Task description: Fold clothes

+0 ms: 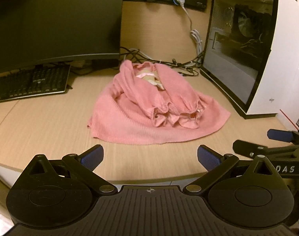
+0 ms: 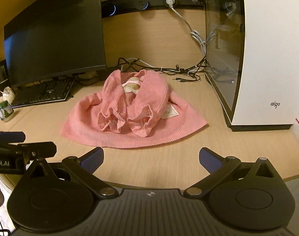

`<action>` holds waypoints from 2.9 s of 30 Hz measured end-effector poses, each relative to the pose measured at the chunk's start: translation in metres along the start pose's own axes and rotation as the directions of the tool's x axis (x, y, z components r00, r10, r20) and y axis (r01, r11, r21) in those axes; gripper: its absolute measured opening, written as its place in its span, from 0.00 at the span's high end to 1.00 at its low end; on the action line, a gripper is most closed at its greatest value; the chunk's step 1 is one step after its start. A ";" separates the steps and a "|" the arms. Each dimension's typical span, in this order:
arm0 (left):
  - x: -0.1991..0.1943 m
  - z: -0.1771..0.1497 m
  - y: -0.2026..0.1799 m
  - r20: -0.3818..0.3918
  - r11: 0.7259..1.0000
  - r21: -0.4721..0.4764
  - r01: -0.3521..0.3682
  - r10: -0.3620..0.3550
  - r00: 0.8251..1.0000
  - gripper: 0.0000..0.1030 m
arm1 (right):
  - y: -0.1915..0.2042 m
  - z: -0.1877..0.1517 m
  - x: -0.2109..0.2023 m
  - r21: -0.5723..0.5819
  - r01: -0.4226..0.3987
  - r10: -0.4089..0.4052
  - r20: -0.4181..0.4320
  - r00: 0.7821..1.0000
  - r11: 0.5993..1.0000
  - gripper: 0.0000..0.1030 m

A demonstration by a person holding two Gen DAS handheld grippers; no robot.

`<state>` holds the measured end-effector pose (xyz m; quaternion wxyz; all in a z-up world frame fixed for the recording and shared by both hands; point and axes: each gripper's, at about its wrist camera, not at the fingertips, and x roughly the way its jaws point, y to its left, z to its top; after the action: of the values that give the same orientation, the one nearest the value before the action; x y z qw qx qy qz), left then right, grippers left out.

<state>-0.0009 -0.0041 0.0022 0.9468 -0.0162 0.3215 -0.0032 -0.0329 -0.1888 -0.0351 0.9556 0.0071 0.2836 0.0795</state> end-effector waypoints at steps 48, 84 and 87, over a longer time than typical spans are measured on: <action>-0.010 -0.009 -0.010 -0.017 0.999 -0.022 -0.042 0.041 0.999 0.00 | -0.001 -0.002 -0.001 0.039 -0.056 0.058 -0.041 0.998 0.998 0.00; -0.004 -0.008 -0.007 -0.025 0.999 -0.017 -0.030 0.030 0.999 0.00 | -0.001 -0.001 0.004 0.049 -0.058 0.060 -0.050 0.997 0.997 0.00; -0.005 -0.009 -0.007 -0.024 0.999 -0.018 -0.031 0.031 0.999 0.00 | 0.000 -0.001 0.003 0.048 -0.059 0.061 -0.050 0.997 0.997 0.00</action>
<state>-0.0101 -0.0114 -0.0020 0.9427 -0.0196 0.3329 0.0142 -0.0307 -0.1885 -0.0379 0.9448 0.0360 0.3093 0.1017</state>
